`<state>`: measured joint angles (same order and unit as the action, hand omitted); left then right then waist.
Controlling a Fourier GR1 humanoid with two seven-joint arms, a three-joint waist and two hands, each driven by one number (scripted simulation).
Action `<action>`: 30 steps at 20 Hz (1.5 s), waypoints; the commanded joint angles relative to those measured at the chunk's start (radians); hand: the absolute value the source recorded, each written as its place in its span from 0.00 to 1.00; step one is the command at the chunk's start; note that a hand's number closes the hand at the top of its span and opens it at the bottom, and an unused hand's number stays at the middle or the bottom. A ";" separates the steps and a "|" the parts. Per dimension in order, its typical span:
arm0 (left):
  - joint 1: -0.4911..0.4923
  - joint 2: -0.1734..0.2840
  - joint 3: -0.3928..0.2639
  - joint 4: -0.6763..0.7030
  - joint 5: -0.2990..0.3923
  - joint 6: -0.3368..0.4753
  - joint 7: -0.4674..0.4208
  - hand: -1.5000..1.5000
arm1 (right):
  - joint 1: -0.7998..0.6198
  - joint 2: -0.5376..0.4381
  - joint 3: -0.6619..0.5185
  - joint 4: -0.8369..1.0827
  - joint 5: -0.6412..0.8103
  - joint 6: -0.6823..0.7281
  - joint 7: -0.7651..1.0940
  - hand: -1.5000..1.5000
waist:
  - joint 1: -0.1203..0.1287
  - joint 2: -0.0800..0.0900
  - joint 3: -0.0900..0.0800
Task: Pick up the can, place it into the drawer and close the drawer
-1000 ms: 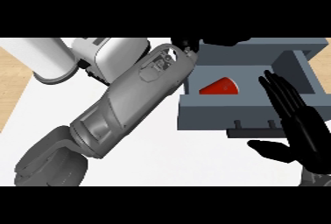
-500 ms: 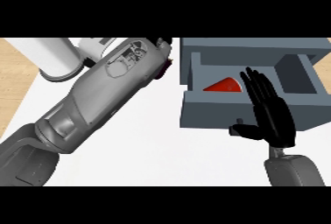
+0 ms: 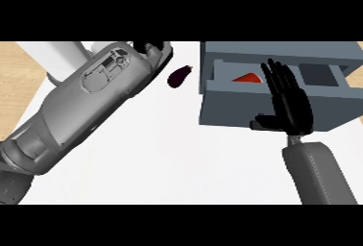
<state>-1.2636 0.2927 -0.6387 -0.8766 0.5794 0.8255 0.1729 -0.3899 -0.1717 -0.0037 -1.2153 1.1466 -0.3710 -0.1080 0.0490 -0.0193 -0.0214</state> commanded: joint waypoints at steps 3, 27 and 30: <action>0.042 0.110 0.007 -0.130 -0.007 -0.028 0.088 0.00 | -0.062 0.021 -0.050 0.240 0.020 -0.109 -0.013 0.00 | 0.010 0.020 0.023; 0.335 0.221 0.020 -0.430 -0.082 -0.037 0.093 0.00 | -0.661 -0.034 -0.230 0.893 0.085 -0.374 0.025 0.00 | 0.051 0.047 0.024; 0.347 0.217 0.005 -0.454 -0.093 -0.031 0.116 0.00 | -0.715 -0.040 -0.233 0.923 0.094 -0.358 0.047 0.00 | 0.058 0.049 0.024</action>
<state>-0.9340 0.5135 -0.6238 -1.2974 0.4988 0.7884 0.2749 -0.9940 -0.2147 -0.2198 -0.3516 1.2426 -0.7471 -0.0907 0.0773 0.0152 -0.0027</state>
